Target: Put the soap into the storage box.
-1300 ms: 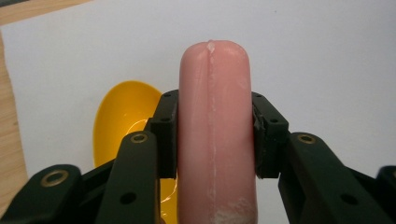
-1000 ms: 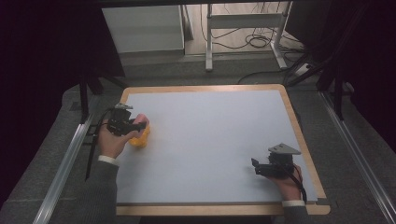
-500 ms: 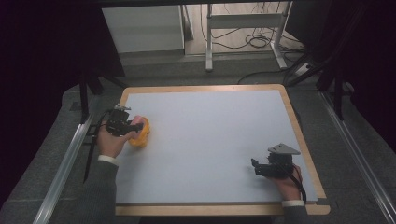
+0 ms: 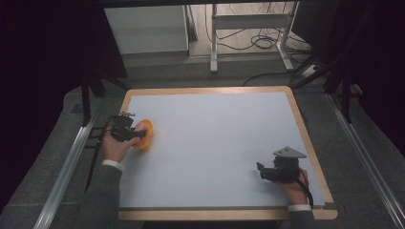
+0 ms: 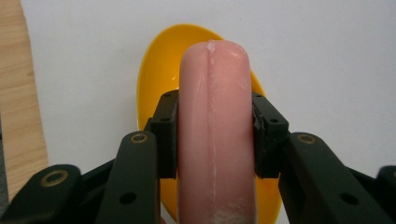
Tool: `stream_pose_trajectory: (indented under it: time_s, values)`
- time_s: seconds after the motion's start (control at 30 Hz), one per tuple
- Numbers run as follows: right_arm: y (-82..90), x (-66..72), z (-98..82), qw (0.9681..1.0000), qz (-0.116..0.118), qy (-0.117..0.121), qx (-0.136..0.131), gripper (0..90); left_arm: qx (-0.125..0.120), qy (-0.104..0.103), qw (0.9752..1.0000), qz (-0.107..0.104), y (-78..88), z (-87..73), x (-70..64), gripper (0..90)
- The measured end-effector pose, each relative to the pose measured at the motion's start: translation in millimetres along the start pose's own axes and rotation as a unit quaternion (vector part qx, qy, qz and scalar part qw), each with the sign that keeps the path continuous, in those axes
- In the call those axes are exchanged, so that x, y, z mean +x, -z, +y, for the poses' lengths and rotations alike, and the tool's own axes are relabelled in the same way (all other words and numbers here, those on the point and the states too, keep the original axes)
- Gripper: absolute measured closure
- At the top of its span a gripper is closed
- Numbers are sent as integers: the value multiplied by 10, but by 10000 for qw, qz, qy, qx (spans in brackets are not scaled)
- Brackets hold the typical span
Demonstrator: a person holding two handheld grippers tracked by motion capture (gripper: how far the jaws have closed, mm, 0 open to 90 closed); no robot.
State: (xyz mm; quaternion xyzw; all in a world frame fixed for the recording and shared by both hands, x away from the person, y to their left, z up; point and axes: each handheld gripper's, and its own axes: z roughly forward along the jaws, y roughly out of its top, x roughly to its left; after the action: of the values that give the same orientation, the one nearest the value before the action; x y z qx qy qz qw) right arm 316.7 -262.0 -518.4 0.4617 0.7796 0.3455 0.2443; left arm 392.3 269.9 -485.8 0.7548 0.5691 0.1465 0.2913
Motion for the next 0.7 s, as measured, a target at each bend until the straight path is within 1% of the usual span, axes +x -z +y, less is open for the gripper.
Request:
stream_pose_trajectory:
  time_s: [0.2,0.27,0.3,0.33,0.37,0.4,0.43,0.47,0.5,0.53,0.6,0.63,0.7]
  values:
    - [-5,3,-1,10000,-5,6,1,86,32,-16,10000,-21,-33,-3,-15,601]
    - [-4,3,-1,10000,-4,5,1,85,-62,26,10000,-59,-19,3,-23,590]
    - [-2,2,-1,10000,-3,4,-1,86,-213,103,9997,-46,29,20,-23,498]
    - [-2,2,-1,10000,-3,4,-1,86,-213,103,9997,-46,29,20,-23,454]
    - [0,2,0,10000,0,7,5,86,-227,109,9997,-26,60,27,-20,454]
    - [-1,3,-1,10000,0,6,-4,86,-270,84,9996,8,94,32,-23,427]
    - [-2,3,-1,10000,-2,10,-2,86,-422,70,9991,-46,174,33,-33,376]
    - [-2,3,-1,10000,-2,10,-2,86,-422,70,9991,-46,174,33,-33,352]
    - [-4,3,-2,10000,-5,5,3,86,-494,48,9987,-77,214,30,-42,336]
    - [-5,4,-2,10000,-7,6,5,86,-598,-10,9981,-135,289,14,-77,330]
    - [-8,6,-5,10000,-11,11,9,86,-683,-95,9974,-199,357,-11,-123,337]
    - [-8,6,-5,10000,-11,11,9,86,-683,-95,9974,-199,357,-11,-123,335]
    - [-14,14,-8,10000,-6,17,25,86,-744,-170,9967,-281,422,-46,-176,330]
